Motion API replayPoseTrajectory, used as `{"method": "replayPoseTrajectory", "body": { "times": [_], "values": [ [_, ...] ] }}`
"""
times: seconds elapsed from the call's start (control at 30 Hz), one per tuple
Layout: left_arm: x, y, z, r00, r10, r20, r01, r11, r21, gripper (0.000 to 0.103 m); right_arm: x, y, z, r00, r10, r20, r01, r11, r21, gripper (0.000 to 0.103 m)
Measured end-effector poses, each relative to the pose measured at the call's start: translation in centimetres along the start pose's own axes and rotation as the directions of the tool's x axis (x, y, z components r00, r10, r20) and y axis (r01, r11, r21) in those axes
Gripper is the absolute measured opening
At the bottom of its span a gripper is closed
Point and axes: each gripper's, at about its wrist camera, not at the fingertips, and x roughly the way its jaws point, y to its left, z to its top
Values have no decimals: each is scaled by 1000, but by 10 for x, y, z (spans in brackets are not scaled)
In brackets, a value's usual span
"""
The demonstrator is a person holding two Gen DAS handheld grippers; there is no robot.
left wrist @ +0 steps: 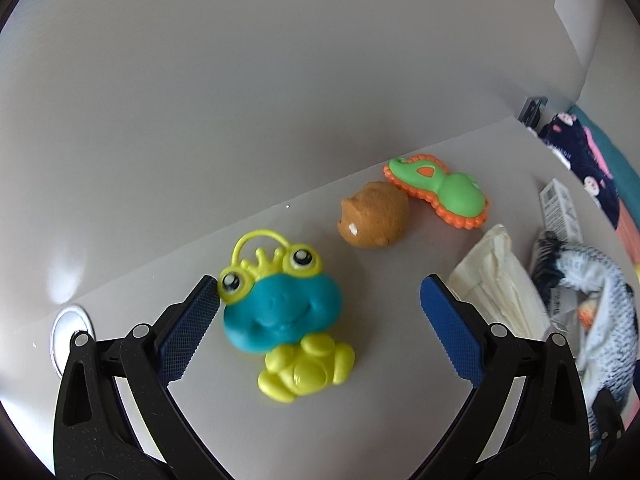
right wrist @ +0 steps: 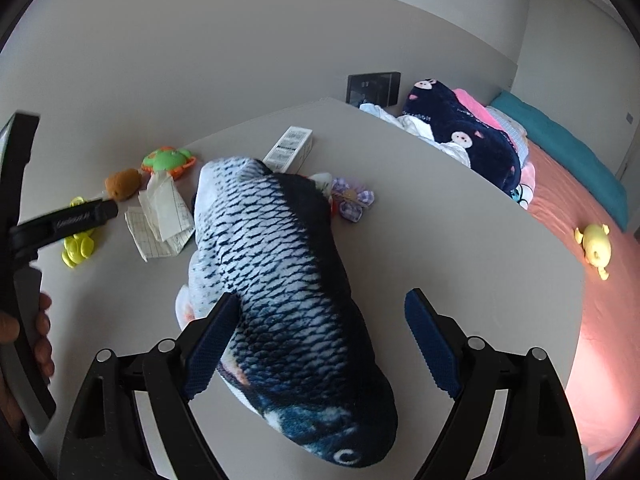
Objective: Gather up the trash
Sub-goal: 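Grasp the teal-yellow frog toy with the left gripper while the right gripper grasps the blue fish plush, then carry the frog toy and fish plush to the trash bag and open both grippers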
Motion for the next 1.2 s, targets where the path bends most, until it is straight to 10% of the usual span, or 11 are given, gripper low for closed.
{"method": "replayPoseTrajectory", "body": {
  "times": [0.27,0.37,0.77,1.2],
  "values": [
    [7,2,-5,1000,17,-4,-17,999,28,83,-3,9,2,999,47,0,-47,999,-6,28],
    [1,2,-6,1000,7,24,-8,999,50,56,-14,10,2,998,57,37,-57,998,-3,25],
    [-48,4,0,988,-75,137,65,995,72,56,-99,-14,23,961,32,275,-57,995,83,24],
    [-130,-42,-48,951,-238,196,203,962,186,56,-169,-67,-11,941,-15,339,-42,986,161,24]
  ]
}}
